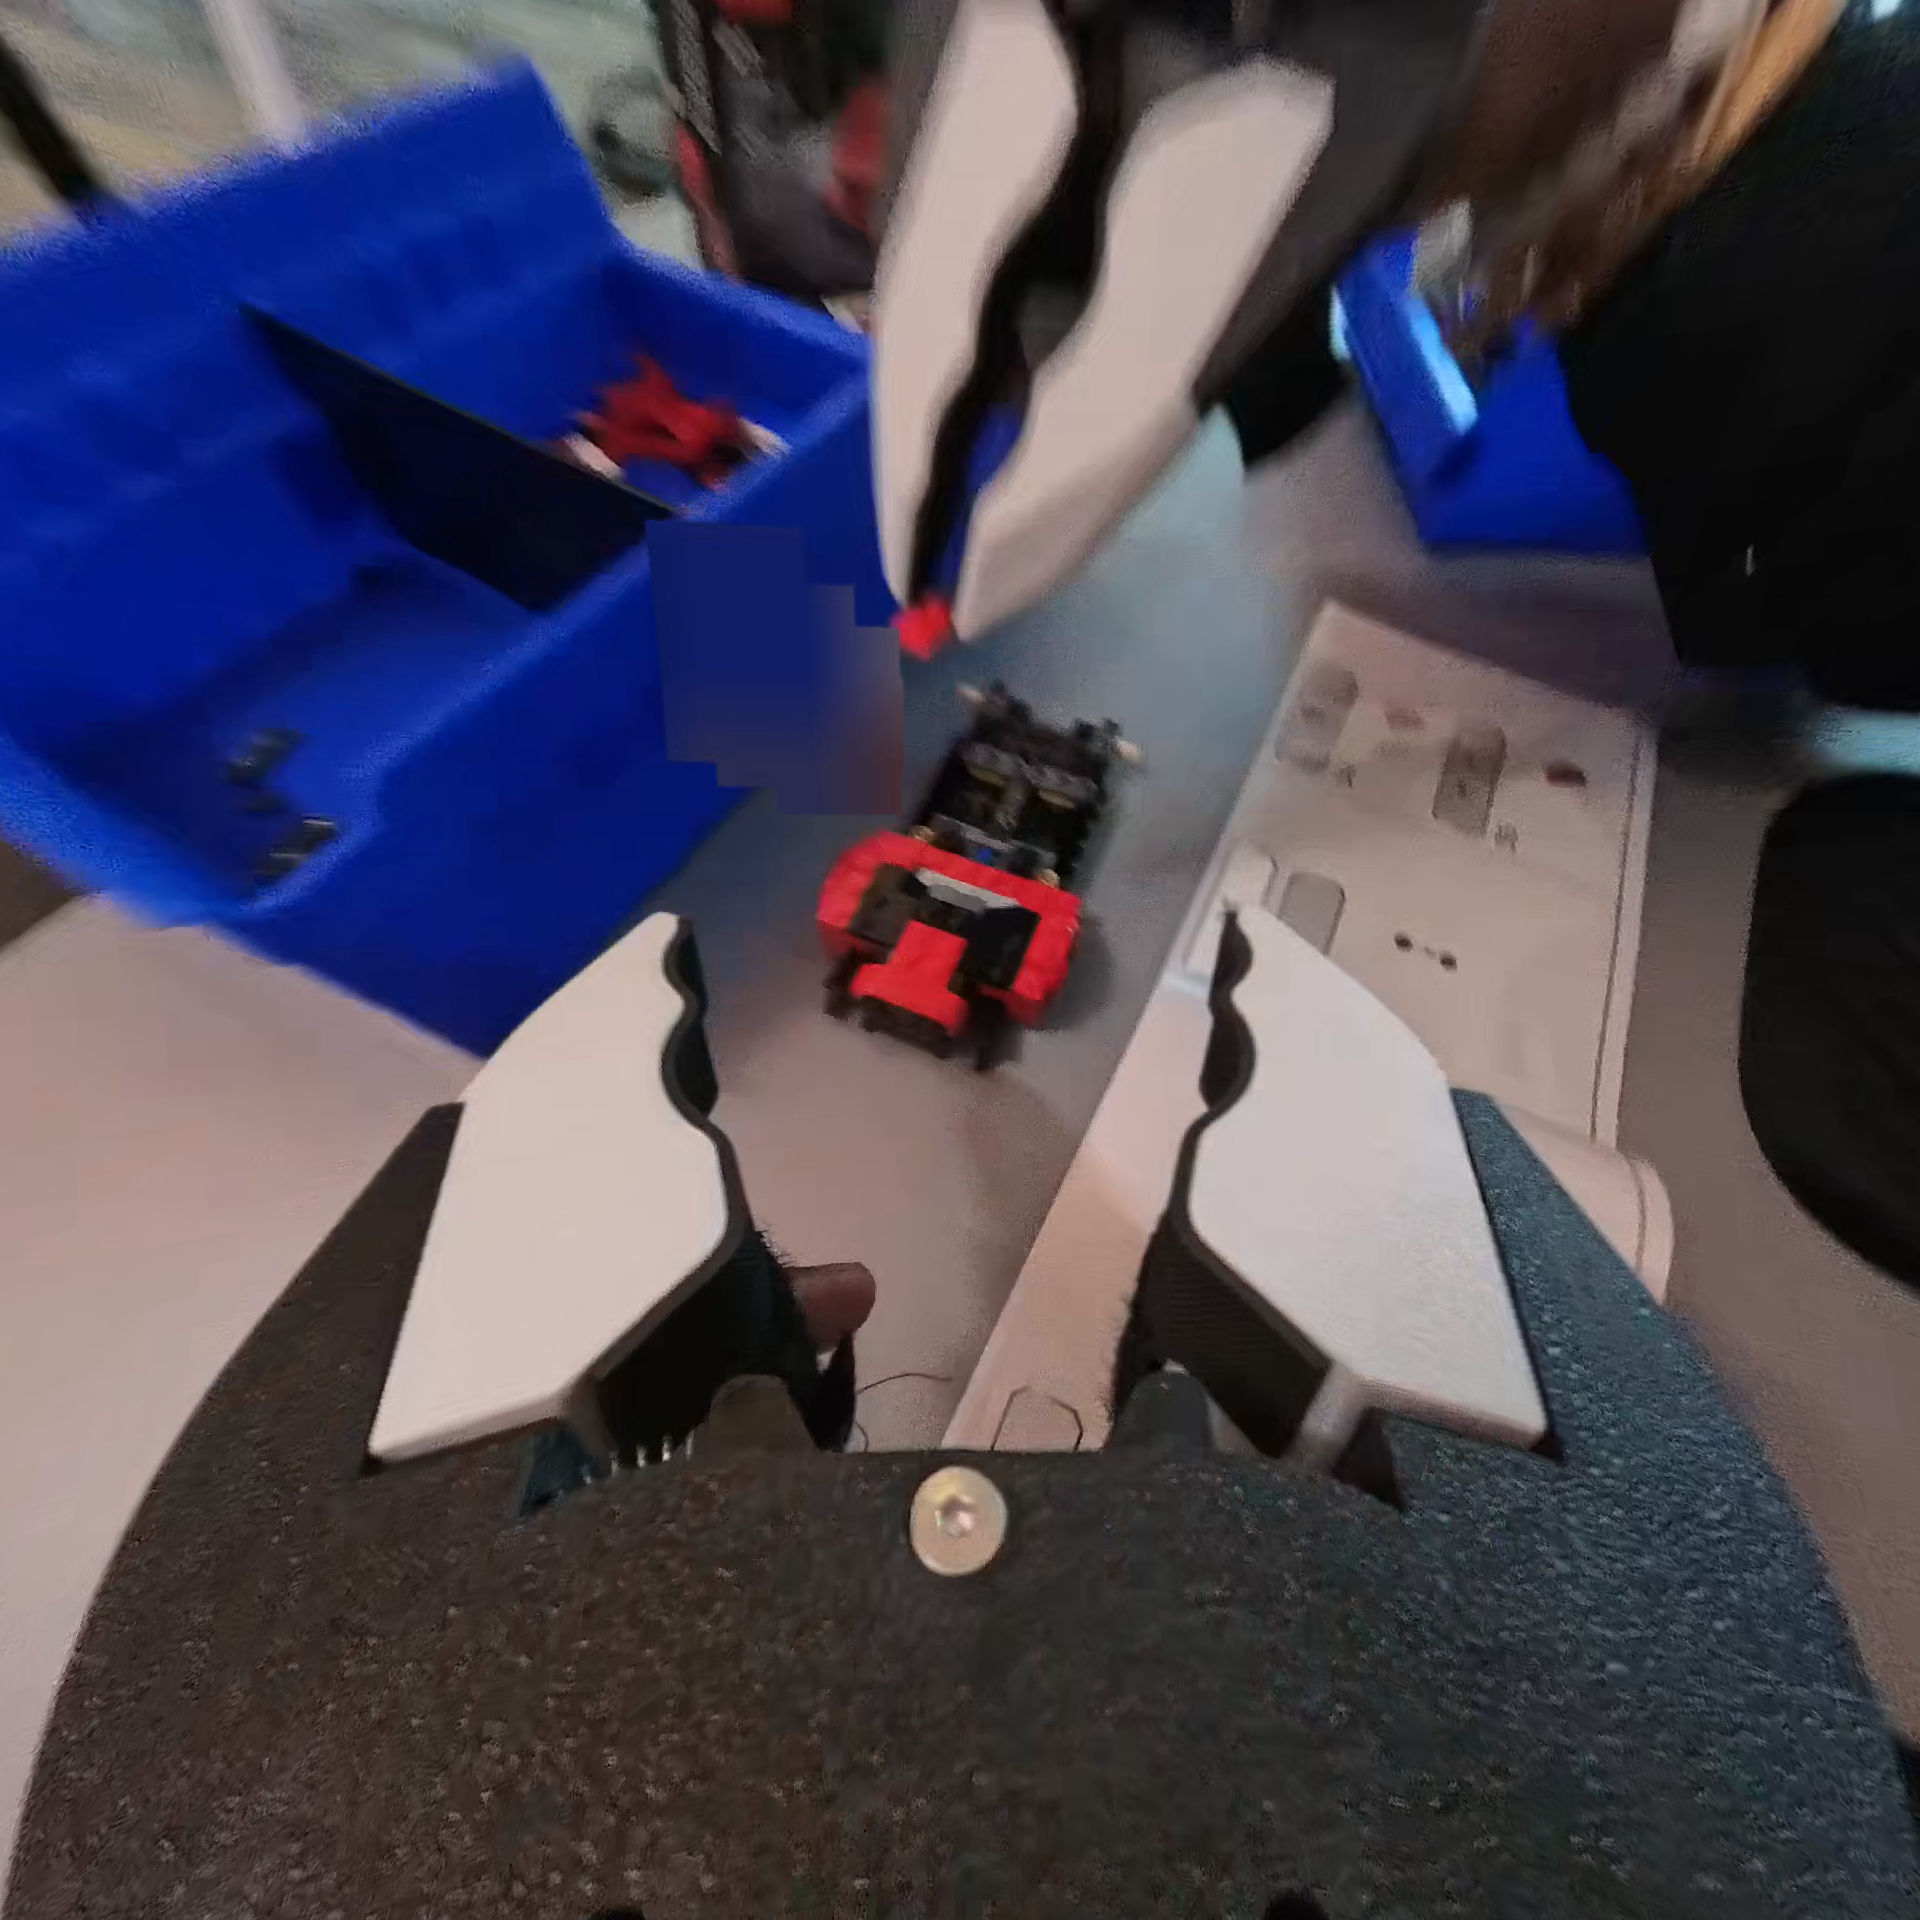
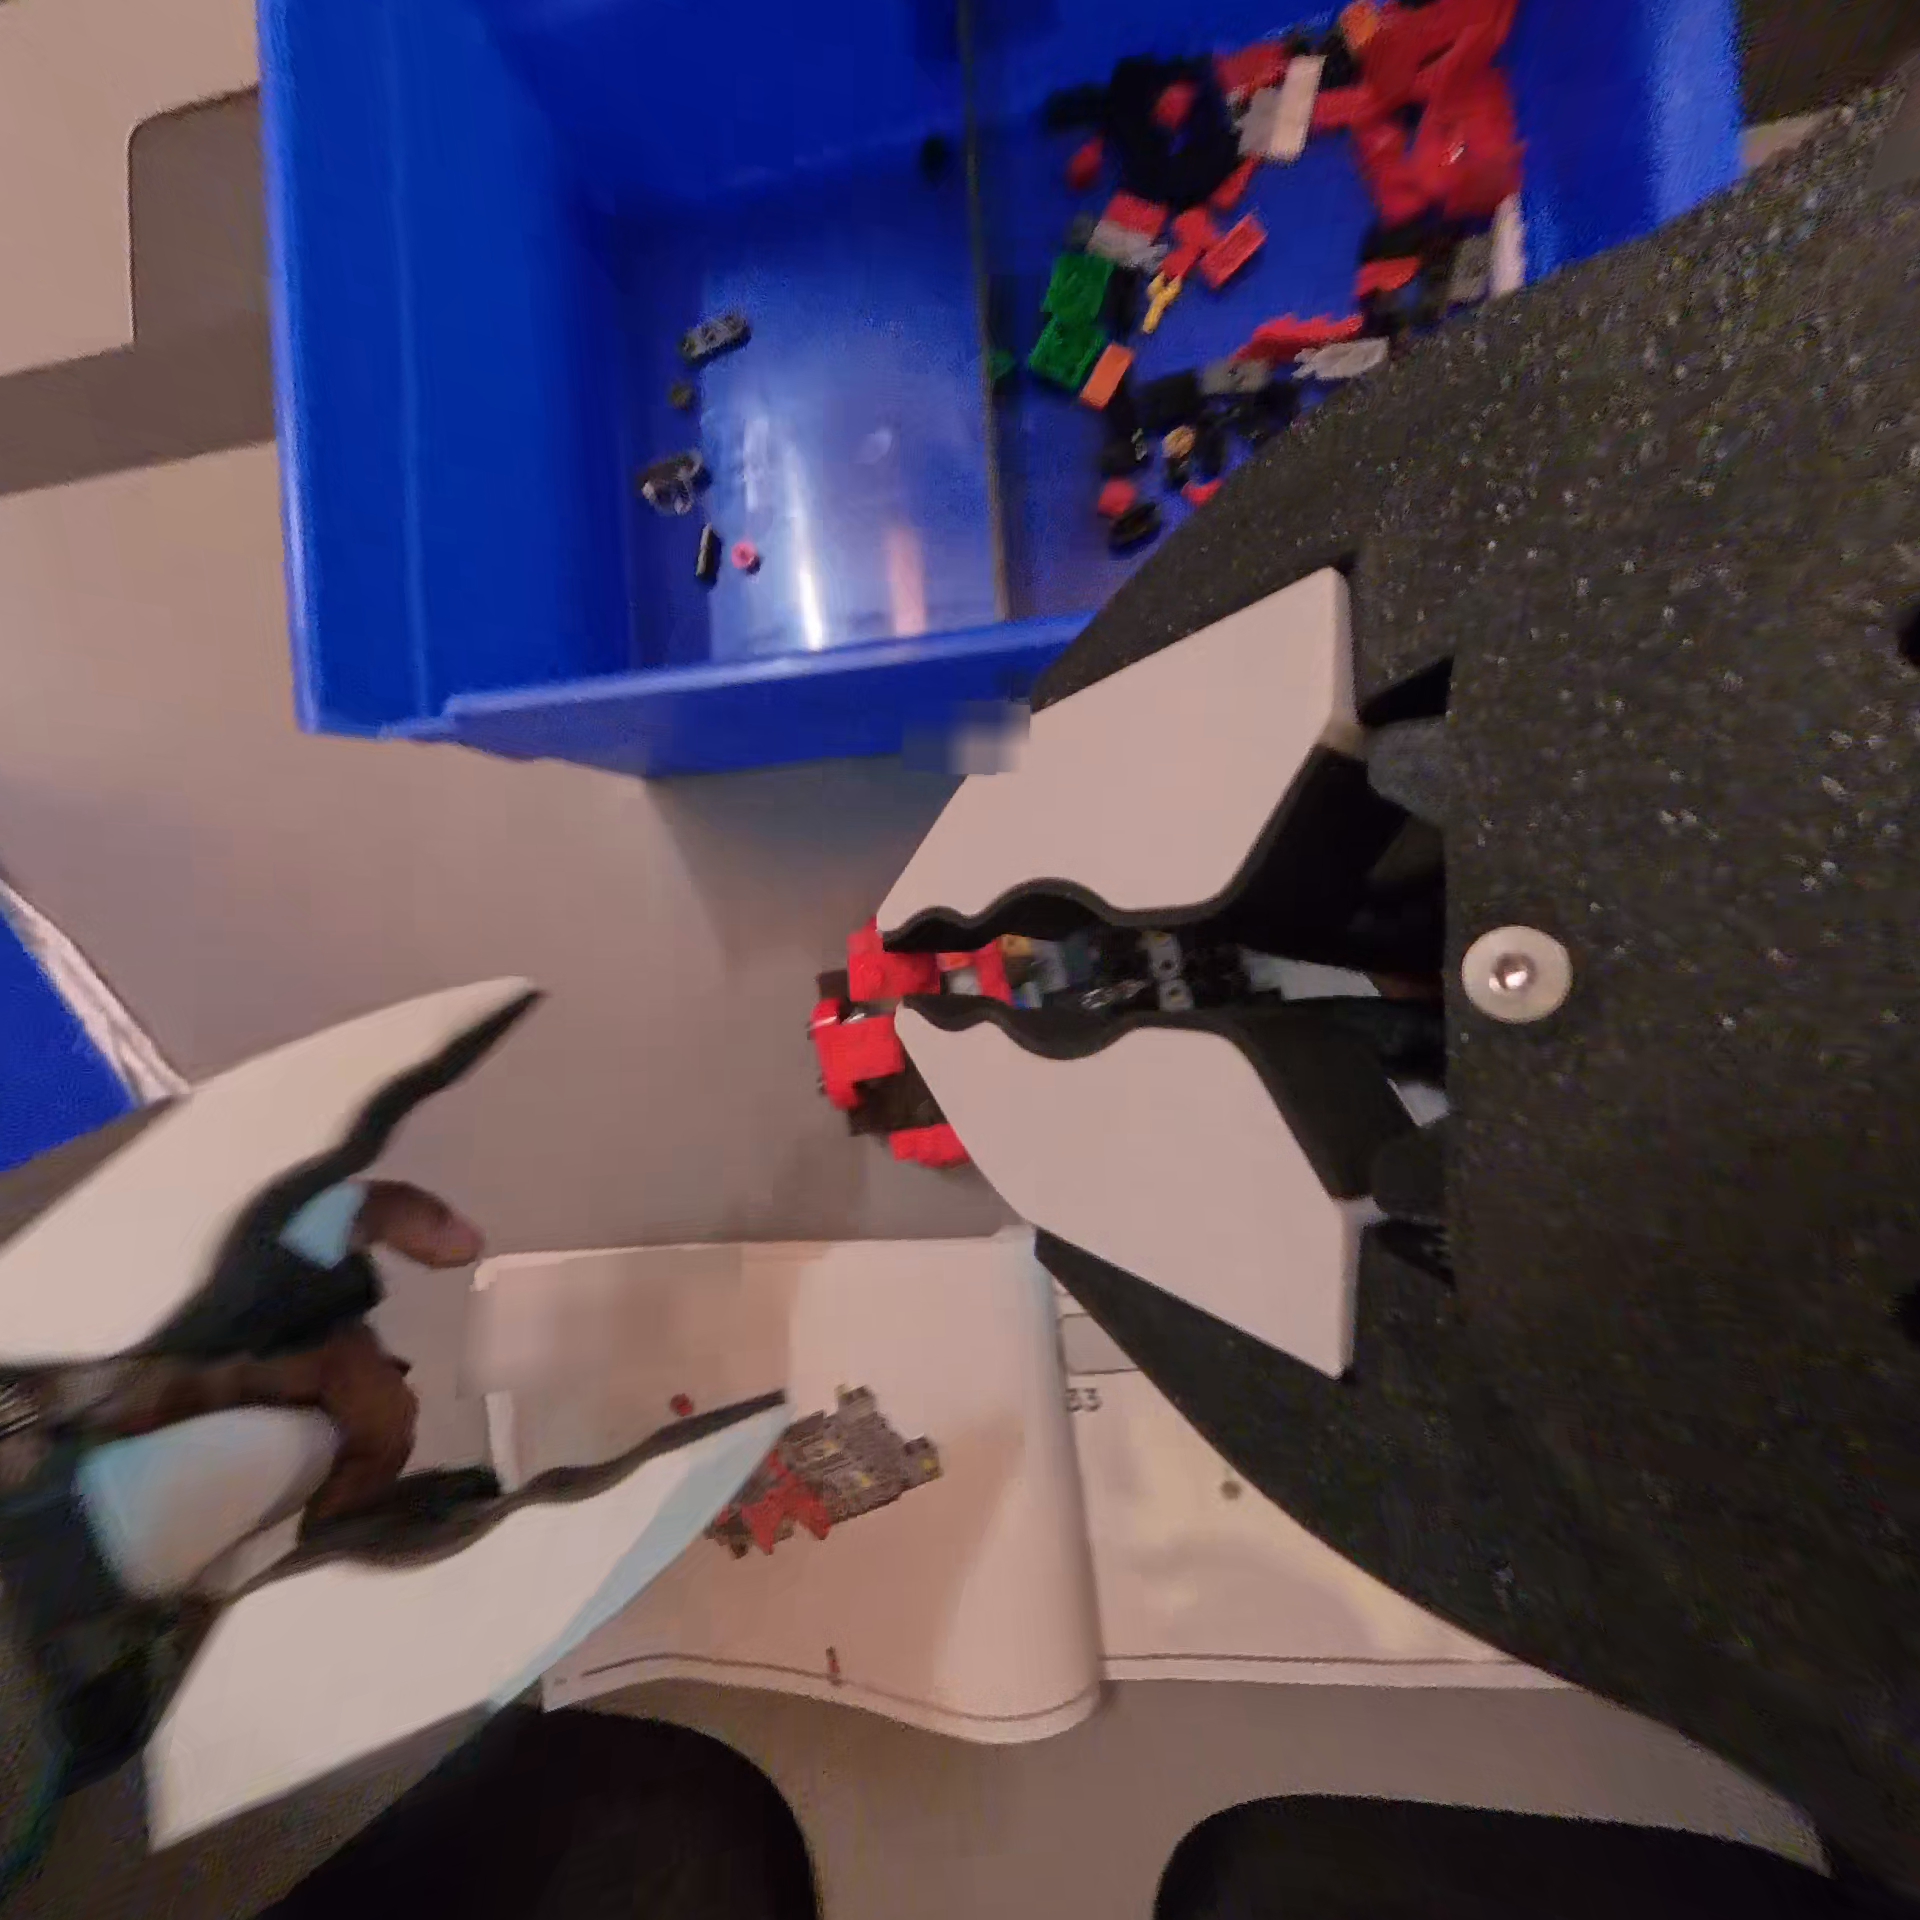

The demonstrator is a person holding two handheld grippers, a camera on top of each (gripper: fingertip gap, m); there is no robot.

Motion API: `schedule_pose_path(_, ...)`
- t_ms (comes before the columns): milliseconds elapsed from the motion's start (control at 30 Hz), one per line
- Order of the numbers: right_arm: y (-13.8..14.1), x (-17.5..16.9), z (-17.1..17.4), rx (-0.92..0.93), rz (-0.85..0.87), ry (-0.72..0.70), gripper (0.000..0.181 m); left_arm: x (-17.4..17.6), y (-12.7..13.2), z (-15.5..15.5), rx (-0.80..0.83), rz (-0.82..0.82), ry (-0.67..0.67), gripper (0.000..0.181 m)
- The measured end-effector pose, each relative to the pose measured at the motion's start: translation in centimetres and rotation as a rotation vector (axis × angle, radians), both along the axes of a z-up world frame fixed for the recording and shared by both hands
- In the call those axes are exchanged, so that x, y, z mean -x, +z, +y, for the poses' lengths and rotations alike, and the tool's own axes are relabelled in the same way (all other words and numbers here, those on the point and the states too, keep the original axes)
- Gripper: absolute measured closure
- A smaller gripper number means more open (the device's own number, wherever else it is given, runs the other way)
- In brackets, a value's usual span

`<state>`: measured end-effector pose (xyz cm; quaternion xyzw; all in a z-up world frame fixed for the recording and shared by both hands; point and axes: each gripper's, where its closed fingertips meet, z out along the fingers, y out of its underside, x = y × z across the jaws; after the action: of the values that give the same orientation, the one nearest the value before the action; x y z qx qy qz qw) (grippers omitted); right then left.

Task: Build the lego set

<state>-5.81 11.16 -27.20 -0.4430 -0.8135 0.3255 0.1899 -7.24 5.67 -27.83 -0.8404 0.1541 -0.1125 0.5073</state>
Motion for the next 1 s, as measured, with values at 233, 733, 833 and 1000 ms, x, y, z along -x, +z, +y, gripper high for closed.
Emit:
schedule_pose_path(233,-3.3,0.7,0.3,-0.104,-0.08,0.09,0.174,-1.4,-6.2,2.3,0.17,0.129,-0.231,0.085)
schedule_pose_path(733,-6.9,2.1,-0.1,-0.259,-0.219,0.137,0.174,-1.3,-8.0,3.1,0.157,0.145,-0.346,0.106)
schedule_pose_path(833,-7.1,2.0,-0.2,-0.256,-0.231,0.142,0.174,-1.2,-8.3,3.3,0.171,0.154,-0.342,0.099)
schedule_pose_path(1000,-7.1,2.0,-0.1,-0.26,-0.239,0.125,0.174,-1.4,-8.9,3.3,0.208,0.183,-0.365,0.099)
